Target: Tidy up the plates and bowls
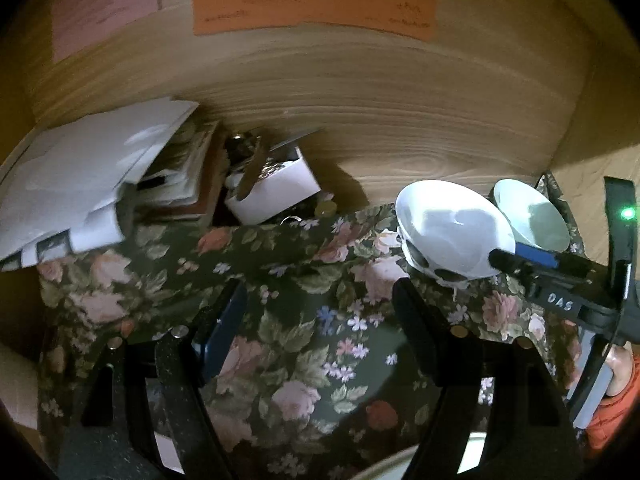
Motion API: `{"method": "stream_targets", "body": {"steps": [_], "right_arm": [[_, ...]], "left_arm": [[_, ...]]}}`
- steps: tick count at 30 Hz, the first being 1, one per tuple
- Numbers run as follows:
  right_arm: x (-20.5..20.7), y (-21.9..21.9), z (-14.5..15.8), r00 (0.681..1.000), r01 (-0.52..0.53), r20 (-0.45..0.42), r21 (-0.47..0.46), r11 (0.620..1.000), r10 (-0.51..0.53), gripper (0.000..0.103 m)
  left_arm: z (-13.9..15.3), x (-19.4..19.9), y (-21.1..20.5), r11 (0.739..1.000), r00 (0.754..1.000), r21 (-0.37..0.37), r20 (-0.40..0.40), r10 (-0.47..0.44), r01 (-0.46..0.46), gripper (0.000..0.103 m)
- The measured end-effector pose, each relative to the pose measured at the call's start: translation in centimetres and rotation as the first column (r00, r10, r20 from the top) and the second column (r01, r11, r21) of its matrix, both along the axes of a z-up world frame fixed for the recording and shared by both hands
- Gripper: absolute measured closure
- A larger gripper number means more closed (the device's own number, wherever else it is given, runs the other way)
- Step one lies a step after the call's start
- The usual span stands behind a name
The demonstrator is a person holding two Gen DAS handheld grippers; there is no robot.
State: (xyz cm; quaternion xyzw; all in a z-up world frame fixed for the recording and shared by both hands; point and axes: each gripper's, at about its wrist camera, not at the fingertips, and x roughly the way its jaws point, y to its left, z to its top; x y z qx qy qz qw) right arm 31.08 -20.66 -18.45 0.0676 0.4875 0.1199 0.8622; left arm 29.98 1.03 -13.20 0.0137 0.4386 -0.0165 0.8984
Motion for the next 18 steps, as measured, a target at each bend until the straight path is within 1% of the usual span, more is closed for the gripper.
{"method": "stream_targets", "body": {"steps": [4, 7, 9, 12, 13, 14, 16, 18], "right_arm": [[0.8, 0.0, -0.8, 1.0, 0.011, -0.02, 0.018, 1.0, -0.011, 0.052], [1.3, -0.3, -2.0, 0.997, 0.014, -0.078, 0.065, 0.998, -0.009, 0.051], [1.7, -0.1, -2.8, 0.993, 0.001, -0.117, 0.081, 0.997, 0.009, 0.053], [1.5, 0.5, -2.6, 0.995, -0.019, -0.096, 0.031, 0.999, 0.022, 0.057], [1.5, 0.6, -2.6, 0.995, -0.024, -0.097, 0.026, 0.999, 0.027, 0.061], [1.4, 0.6, -2.5, 0.994, -0.032, -0.101, 0.028, 0.999, 0.035, 0.067], [1.1, 0.4, -2.4, 0.992, -0.052, -0.116, 0.045, 0.998, 0.057, 0.074], [0.3, 0.5, -2.3, 0.988, -0.083, -0.123, 0.047, 0.995, 0.089, 0.077]], "left_arm": [[-0.2, 0.9, -0.5, 1.0, 1.0, 0.003, -0.003, -0.017, 0.017, 0.028], [-0.5, 1.3, -0.6, 1.0, 1.0, 0.002, -0.007, -0.022, 0.022, 0.028], [-0.7, 1.4, -0.6, 1.0, 1.0, 0.001, -0.013, -0.026, 0.026, 0.028], [-0.9, 1.6, -0.6, 1.0, 0.999, 0.004, -0.021, -0.027, 0.027, 0.028], [-1.0, 1.7, -0.5, 1.0, 0.999, 0.005, -0.023, -0.027, 0.027, 0.028], [-1.0, 1.8, -0.6, 1.0, 0.999, 0.005, -0.025, -0.026, 0.026, 0.028], [-1.1, 1.8, -0.5, 1.0, 0.999, 0.002, -0.031, -0.024, 0.024, 0.028], [-1.2, 1.8, -0.6, 1.0, 0.999, -0.001, -0.037, -0.022, 0.022, 0.028]]}}
